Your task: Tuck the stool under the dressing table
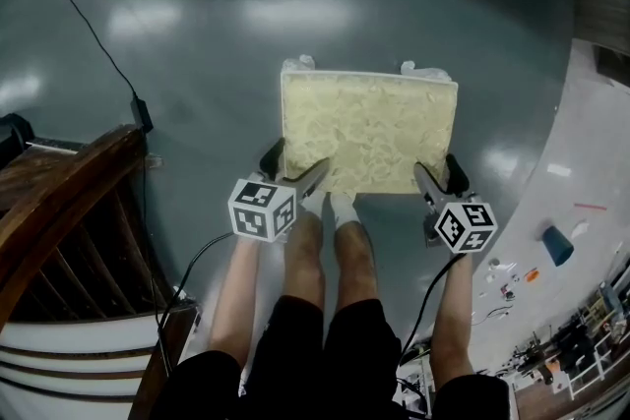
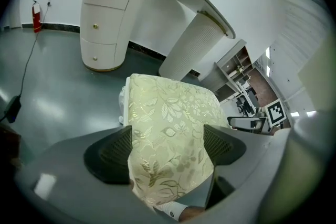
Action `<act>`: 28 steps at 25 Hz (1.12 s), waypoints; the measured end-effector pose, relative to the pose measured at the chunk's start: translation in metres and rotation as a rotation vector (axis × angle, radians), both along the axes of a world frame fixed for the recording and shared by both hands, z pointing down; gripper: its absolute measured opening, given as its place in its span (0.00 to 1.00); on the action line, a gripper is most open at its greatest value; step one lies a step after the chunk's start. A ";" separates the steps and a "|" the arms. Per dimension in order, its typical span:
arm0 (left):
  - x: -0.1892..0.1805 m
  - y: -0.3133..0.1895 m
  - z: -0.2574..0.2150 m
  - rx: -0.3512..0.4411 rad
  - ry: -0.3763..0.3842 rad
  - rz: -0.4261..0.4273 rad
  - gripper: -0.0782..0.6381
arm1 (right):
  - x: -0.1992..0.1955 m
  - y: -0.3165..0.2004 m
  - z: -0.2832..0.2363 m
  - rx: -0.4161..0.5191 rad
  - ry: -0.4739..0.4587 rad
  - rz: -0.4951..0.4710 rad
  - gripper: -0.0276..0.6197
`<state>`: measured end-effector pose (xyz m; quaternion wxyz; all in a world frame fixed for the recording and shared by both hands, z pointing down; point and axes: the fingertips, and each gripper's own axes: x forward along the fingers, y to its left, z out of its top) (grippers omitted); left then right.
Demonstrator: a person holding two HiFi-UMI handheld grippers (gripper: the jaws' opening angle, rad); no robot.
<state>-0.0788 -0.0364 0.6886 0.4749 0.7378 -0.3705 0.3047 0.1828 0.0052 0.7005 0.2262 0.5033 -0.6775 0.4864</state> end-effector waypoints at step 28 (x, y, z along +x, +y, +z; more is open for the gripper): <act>0.011 0.020 0.067 -0.194 0.197 0.006 0.95 | -0.006 0.000 0.055 -0.164 -0.446 -0.154 0.83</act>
